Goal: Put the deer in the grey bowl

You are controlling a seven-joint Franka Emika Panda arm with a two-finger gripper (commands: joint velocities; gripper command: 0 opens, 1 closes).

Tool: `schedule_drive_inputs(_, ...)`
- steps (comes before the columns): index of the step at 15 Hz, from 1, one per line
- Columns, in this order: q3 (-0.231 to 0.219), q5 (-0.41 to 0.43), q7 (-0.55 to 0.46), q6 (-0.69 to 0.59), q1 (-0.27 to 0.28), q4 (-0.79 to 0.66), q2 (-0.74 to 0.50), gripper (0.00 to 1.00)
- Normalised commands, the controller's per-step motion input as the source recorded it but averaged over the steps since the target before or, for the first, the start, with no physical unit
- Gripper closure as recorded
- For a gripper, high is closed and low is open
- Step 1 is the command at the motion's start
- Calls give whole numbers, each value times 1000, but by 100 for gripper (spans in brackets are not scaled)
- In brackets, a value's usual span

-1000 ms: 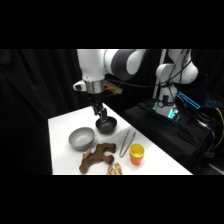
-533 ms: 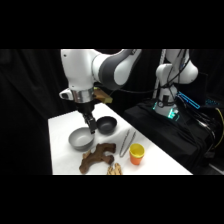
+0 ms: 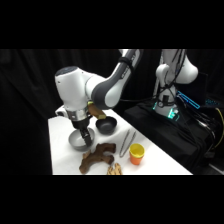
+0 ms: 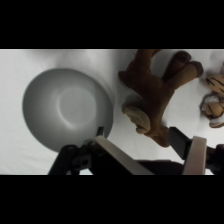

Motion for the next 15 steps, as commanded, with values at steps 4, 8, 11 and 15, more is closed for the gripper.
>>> schedule_drive_inputs(4,12,36,26,89,45,212,238,0)
schedule_drive_inputs(8,14,64,20,100,10,168,216,0)
schedule_drive_inputs(11,16,71,14,93,7,165,207,0)
schedule_drive_inputs(15,24,77,7,46,10,185,186,0)
